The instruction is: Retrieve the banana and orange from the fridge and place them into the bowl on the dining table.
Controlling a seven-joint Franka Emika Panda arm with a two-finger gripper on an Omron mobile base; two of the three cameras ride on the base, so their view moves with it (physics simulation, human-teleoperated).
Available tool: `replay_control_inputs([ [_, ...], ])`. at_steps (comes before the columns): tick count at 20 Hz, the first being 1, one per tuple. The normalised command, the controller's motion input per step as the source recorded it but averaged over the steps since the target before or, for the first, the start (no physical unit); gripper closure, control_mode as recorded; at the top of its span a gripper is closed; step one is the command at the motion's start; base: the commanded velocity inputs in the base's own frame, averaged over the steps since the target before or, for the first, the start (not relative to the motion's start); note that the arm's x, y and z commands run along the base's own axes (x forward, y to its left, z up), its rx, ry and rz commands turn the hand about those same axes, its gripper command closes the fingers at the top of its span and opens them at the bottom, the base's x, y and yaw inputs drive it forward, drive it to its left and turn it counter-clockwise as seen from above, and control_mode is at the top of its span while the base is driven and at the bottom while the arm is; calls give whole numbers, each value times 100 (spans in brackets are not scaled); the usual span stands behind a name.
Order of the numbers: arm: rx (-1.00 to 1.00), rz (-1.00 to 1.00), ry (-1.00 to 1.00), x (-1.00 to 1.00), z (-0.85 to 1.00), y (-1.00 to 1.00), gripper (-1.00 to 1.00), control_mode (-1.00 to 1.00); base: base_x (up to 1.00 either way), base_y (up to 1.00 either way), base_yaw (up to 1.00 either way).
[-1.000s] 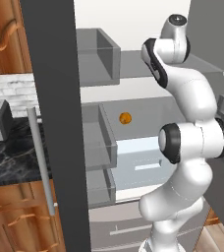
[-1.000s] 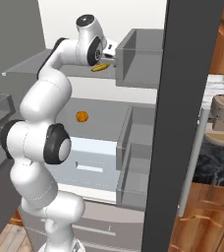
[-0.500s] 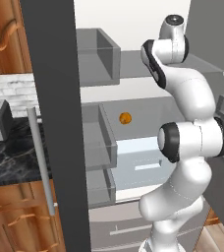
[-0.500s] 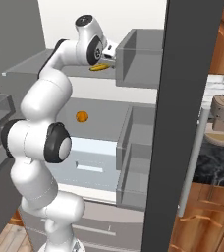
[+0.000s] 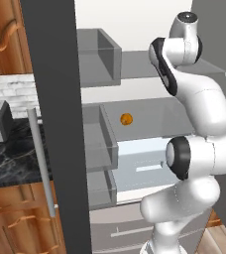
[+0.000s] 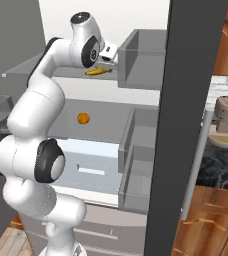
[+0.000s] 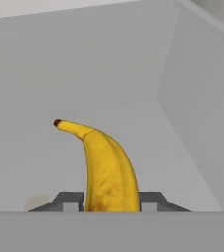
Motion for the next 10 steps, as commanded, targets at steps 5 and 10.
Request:
replay_control_inputs([
  [5,0,12,-14,-100,-12,0,100,-100,0,0,0],
  [10,-5,15,-15,-100,-12,3,100,-100,0,0,0],
])
